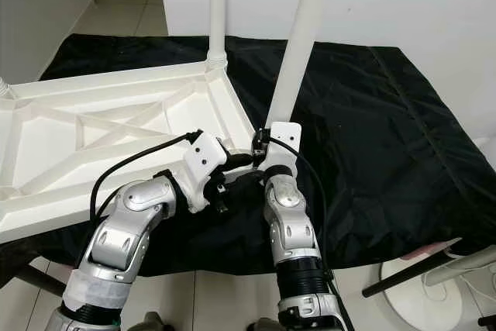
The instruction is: Building children table
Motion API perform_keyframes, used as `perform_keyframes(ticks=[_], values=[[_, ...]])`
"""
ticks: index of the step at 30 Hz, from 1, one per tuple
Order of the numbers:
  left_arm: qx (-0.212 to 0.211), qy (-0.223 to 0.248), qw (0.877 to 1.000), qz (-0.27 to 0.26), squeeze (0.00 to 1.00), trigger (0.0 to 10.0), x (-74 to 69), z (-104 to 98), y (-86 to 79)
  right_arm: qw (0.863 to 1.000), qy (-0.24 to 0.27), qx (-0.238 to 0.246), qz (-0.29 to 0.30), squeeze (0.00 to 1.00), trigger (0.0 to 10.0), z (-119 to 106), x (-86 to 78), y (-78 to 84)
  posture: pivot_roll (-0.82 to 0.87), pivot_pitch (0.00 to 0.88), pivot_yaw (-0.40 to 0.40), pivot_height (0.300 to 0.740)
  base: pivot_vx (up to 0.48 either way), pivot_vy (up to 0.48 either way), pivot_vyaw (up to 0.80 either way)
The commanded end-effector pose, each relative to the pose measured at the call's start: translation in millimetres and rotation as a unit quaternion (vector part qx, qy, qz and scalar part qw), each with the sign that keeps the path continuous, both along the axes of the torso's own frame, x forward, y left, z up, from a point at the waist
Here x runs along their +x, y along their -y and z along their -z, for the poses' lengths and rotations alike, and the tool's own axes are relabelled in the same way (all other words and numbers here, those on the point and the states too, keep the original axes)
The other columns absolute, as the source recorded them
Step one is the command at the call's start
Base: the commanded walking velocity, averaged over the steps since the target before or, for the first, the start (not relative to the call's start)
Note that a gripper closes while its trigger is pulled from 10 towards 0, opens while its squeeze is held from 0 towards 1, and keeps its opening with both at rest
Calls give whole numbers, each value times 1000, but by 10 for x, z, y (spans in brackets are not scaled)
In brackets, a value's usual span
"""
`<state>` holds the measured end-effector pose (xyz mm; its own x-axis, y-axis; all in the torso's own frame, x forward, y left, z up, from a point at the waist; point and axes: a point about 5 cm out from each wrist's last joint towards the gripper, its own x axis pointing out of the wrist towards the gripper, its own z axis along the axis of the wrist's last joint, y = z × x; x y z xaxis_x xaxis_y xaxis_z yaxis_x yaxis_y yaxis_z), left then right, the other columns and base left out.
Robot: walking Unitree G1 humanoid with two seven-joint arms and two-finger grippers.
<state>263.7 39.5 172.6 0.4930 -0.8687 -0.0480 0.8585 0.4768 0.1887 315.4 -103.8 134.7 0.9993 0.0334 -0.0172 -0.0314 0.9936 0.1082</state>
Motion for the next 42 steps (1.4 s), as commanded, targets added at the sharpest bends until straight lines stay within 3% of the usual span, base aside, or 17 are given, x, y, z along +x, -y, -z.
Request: perform_keyframes(ticks=[1,10,11,13,14,17,21,29,33,34,36,37,38,39,40,41,42], values=[[-9,12,997,-72,0,10000,49,-18,-43,1000,-9,17,-12,1000,10000,46,-41,-4,-30,0,-38,740,0,0,0],[-11,12,997,-72,0,10000,47,-23,-34,999,3,19,-45,1000,10000,-1,-49,100,-31,0,-40,740,0,0,0],[-11,12,997,-72,0,10000,38,-21,-34,997,-5,10,-73,804,10000,41,-39,198,-33,0,-40,740,0,0,0],[-11,12,997,-72,0,10000,35,-20,-33,997,-7,8,-79,804,10000,50,-38,222,-33,0,-40,740,0,0,0],[-11,11,997,-72,0,10000,33,-18,-37,995,-4,-4,-98,0,10000,54,-39,259,-33,0,-40,740,0,0,0],[-10,9,997,-71,0,10000,30,-9,-45,988,7,-19,-155,0,10000,43,-44,329,-36,0,-40,740,0,0,0],[-9,2,998,-64,0,10000,19,7,-43,969,33,-86,-228,0,10000,27,-54,439,-37,0,-40,740,0,0,0],[-6,13,999,-42,0,10000,-16,6,-41,948,35,-100,-299,0,10000,-4,-3,521,-30,0,-42,740,0,0,0],[0,17,999,-47,0,10000,-7,8,-55,935,30,-123,-330,0,9843,-14,115,537,-26,0,-42,740,0,0,0],[1,18,999,-48,0,10000,0,5,-57,935,27,-130,-330,0,8549,-11,154,541,-24,0,-42,740,0,0,0],[1,18,999,-48,0,10000,0,5,-57,935,27,-130,-330,0,8549,-11,154,541,-24,0,-42,740,0,0,0],[1,19,999,-49,0,10000,1,1,-56,933,25,-135,-332,0,5922,-5,189,542,-24,0,-42,740,0,0,0],[1,19,999,-49,0,10000,1,1,-56,933,25,-135,-332,0,5922,-5,189,542,-24,0,-42,740,0,0,0],[1,20,999,-49,0,10000,-2,-3,-53,932,22,-142,-334,0,4157,6,225,539,-21,0,-40,740,0,0,0],[1,20,999,-50,0,10000,-1,-6,-51,930,20,-146,-336,0,4157,12,250,536,-17,0,-40,740,0,0,0],[1,21,999,-50,0,10000,-1,-8,-51,930,17,-147,-336,0,2784,21,270,531,-13,0,-41,740,0,0,0],[1,21,998,-51,0,10000,-1,-9,-51,930,12,-150,-335,0,667,34,282,527,-13,0,-41,740,0,0,0]])
